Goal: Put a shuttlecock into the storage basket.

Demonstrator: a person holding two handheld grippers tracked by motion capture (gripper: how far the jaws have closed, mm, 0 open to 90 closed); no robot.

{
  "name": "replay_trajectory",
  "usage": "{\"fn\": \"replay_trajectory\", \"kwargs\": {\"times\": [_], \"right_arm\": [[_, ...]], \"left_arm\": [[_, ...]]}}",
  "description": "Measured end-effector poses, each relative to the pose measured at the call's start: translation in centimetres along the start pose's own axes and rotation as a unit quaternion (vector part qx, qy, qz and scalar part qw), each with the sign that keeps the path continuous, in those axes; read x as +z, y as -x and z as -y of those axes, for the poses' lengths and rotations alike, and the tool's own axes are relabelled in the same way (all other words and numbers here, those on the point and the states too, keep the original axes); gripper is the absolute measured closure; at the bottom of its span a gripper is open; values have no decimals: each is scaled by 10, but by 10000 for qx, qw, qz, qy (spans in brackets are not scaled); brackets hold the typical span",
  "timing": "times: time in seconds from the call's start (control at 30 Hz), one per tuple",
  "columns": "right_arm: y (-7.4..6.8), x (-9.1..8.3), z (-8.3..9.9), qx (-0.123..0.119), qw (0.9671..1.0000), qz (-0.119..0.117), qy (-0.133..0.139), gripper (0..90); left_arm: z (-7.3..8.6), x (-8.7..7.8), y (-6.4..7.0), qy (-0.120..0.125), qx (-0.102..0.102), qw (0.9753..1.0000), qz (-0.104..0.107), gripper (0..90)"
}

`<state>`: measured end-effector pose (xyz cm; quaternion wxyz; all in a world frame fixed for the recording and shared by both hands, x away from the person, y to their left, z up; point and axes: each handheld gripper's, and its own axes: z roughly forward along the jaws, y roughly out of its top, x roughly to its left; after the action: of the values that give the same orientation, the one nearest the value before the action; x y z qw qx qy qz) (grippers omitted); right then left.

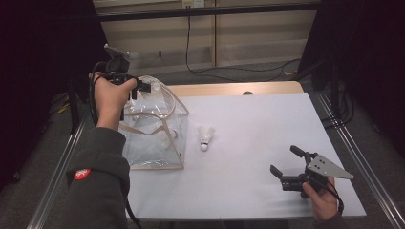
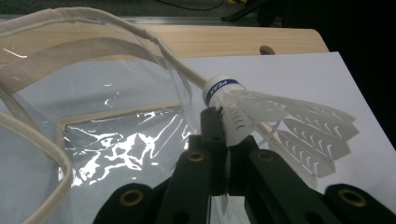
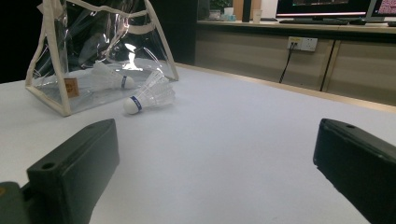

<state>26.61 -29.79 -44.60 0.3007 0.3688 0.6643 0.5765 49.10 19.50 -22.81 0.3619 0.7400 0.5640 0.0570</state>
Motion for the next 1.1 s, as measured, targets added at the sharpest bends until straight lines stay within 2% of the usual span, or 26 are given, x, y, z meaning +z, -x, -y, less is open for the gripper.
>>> {"fn": "replay_trajectory", "kwargs": {"times": [0.33,0.4,0.47,0.73,1.1], "right_arm": [[0,0,0,24,10000,-3,0,3],[0,0,0,33,10000,3,-1,3],[0,-1,0,15,10000,-1,8,3],[1,-2,0,16,10000,43,11,3],[0,-3,1,-2,10000,25,-3,3]], "left_arm": [[2,3,-9,57,-79,9999,-123,898],[2,4,-9,58,-51,9997,-241,897],[3,5,-11,33,-24,9998,-219,896],[3,10,-15,39,-133,9997,-190,896],[4,12,-17,46,-120,9997,-211,897]]}}
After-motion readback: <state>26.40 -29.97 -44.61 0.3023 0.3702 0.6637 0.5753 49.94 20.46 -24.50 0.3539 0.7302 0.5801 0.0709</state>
